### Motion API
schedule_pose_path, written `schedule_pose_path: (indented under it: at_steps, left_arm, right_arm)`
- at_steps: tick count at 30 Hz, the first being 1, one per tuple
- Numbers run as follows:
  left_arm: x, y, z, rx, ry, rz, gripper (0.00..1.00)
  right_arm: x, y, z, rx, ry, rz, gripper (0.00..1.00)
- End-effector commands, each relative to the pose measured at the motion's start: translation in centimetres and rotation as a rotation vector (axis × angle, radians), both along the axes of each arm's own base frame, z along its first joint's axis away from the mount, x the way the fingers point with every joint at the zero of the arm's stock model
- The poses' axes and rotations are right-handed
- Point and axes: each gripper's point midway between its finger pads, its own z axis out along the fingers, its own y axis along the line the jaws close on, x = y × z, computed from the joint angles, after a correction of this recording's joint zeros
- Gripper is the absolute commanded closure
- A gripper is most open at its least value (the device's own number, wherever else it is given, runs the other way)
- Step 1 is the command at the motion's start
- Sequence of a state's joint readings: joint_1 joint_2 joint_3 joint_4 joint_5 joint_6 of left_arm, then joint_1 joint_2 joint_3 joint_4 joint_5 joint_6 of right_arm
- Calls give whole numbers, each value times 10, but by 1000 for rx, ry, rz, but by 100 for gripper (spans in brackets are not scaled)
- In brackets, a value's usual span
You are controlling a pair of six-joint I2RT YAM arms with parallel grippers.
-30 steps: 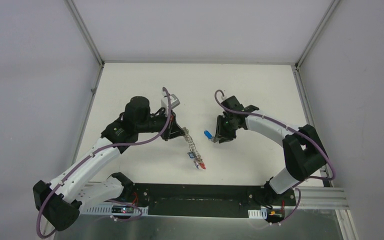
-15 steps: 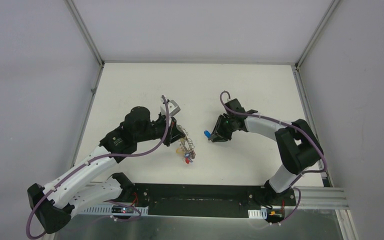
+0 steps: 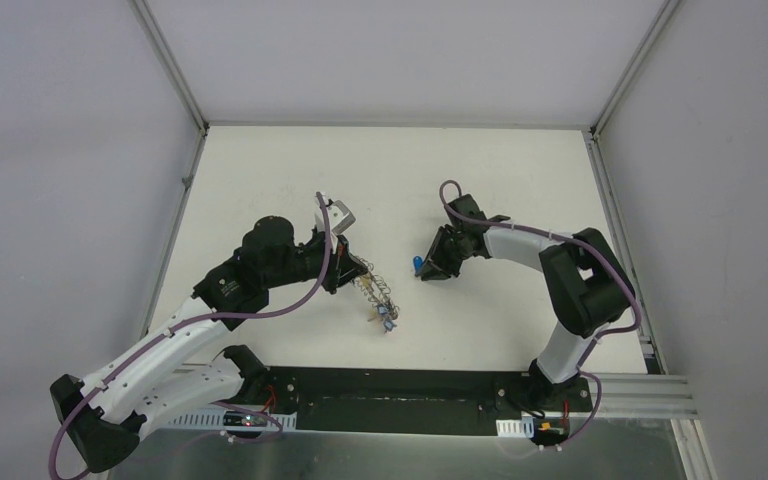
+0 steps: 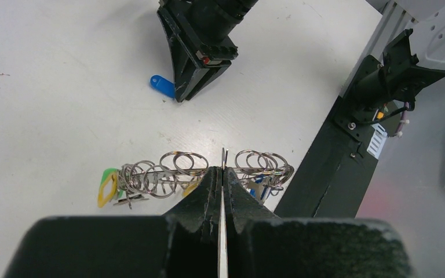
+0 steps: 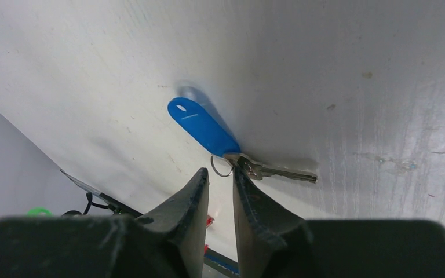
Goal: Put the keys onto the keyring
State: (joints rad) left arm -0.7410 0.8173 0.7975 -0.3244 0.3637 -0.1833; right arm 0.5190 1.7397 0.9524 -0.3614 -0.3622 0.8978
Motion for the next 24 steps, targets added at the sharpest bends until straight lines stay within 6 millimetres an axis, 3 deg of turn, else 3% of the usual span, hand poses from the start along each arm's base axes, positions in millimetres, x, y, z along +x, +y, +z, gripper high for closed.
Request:
schedule_pose_path:
  at_steps: [1,13,24]
  left_arm:
    - [4,-3,22,-58,-54,21,100]
    - [4,-3,20,-45,-37,19,100]
    - [3,-3,20,-48,-32,21,100]
  right_arm:
    - [20,0,7,-14,-43,-43,77]
    - [37,-7,20,-68,-137,-11,80]
    - [34,-10,8,-106,-89,16,80]
